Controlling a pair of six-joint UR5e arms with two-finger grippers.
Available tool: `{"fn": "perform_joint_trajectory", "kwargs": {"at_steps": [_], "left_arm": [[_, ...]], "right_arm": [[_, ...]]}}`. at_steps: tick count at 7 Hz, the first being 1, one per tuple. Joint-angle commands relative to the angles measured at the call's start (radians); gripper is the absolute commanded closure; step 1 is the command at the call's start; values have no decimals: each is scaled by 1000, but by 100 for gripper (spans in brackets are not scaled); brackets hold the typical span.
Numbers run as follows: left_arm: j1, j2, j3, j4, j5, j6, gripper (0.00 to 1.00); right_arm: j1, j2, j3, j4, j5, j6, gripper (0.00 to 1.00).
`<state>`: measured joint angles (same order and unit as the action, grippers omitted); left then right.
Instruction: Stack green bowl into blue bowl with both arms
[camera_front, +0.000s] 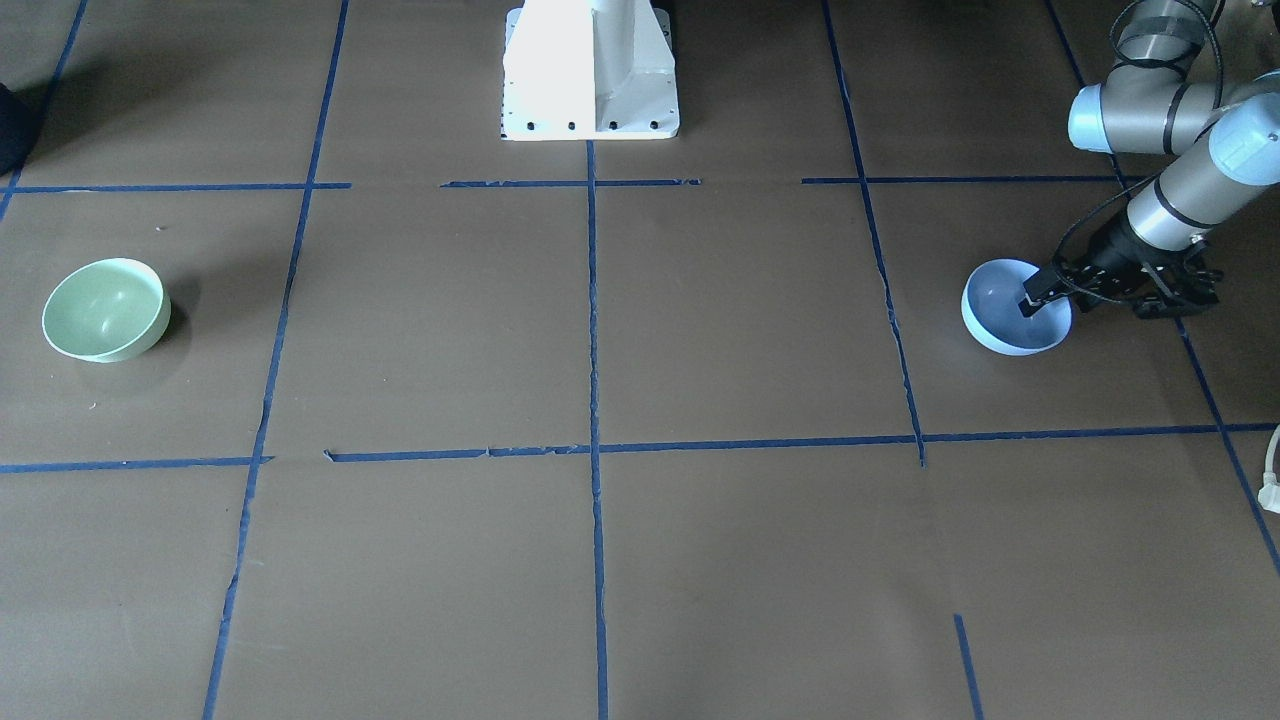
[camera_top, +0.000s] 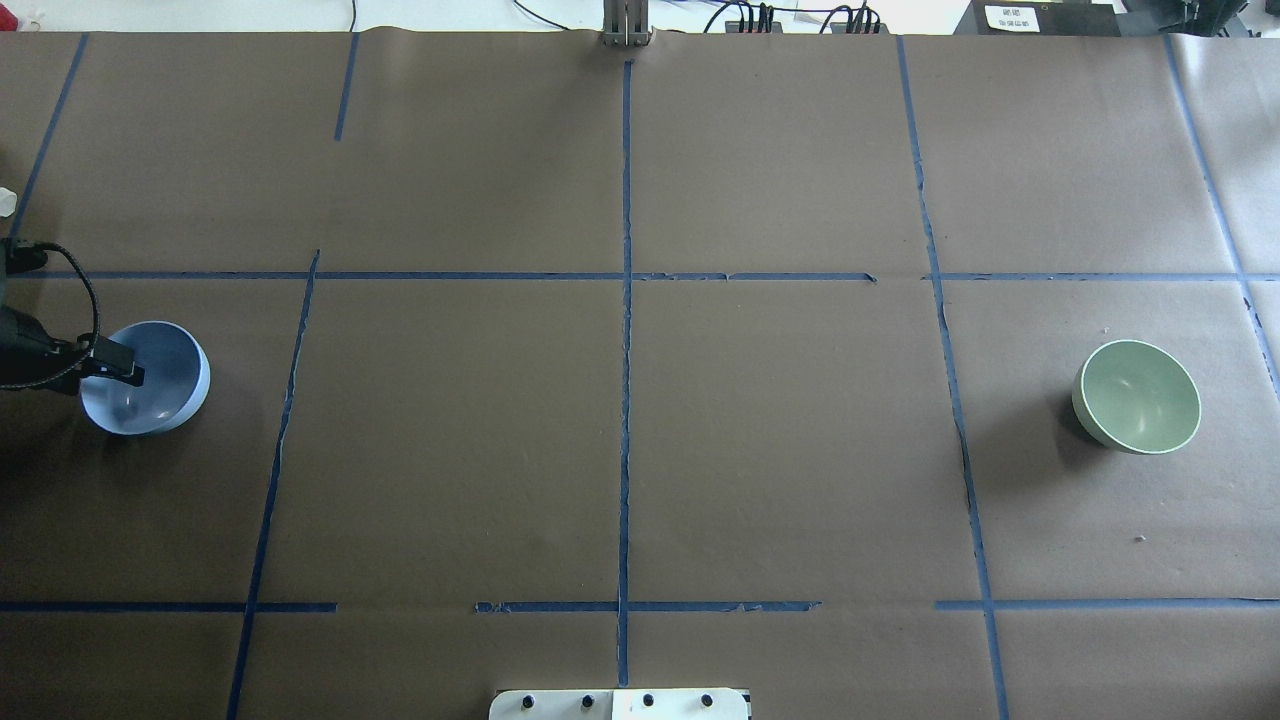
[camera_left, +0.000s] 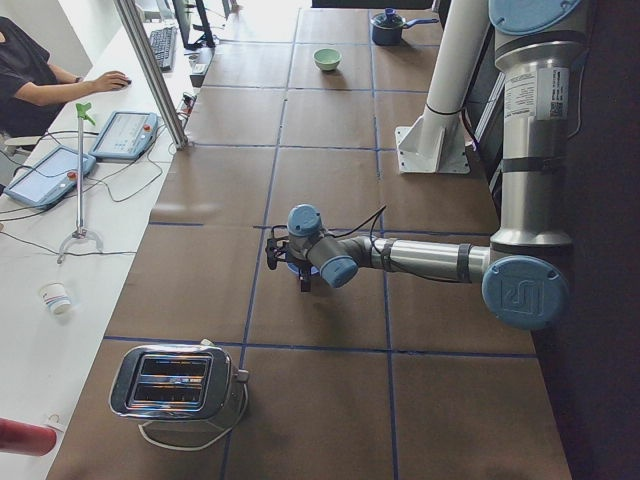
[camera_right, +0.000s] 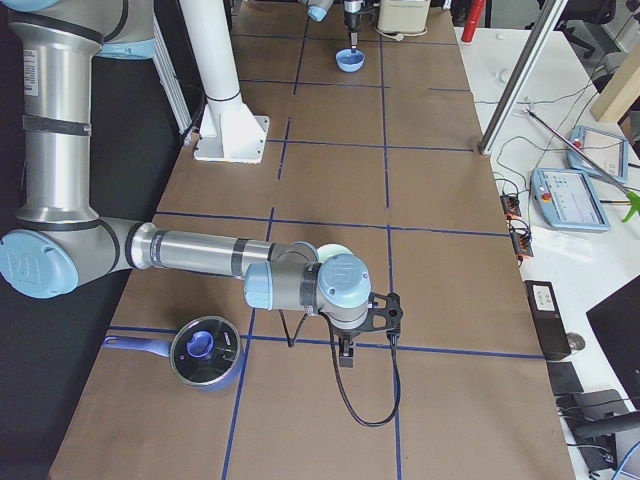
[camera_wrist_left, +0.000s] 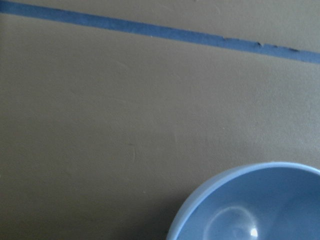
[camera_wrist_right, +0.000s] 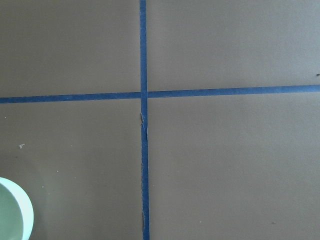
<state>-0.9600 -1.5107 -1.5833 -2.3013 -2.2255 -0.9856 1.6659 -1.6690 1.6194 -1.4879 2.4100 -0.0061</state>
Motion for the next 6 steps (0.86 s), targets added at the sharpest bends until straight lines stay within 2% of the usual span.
{"fn": "perform_joint_trajectory", "kwargs": {"at_steps": [1, 2, 3, 5, 6], "left_arm": [[7, 3, 3, -1, 1, 5, 90], [3, 10, -9, 0, -11, 7, 100], [1, 12, -23, 6, -14, 4, 100], [-9, 0, -67, 29, -125, -5, 100], [-23, -28, -139, 139, -137, -7, 100]], "right_arm": [[0, 0, -1, 0, 1, 0, 0], [0, 0, -1, 0, 0, 0, 0], [0, 0, -1, 1, 1, -2, 0], [0, 0, 0, 0, 4, -2, 0], [0, 0, 0, 1, 4, -2, 0]]}}
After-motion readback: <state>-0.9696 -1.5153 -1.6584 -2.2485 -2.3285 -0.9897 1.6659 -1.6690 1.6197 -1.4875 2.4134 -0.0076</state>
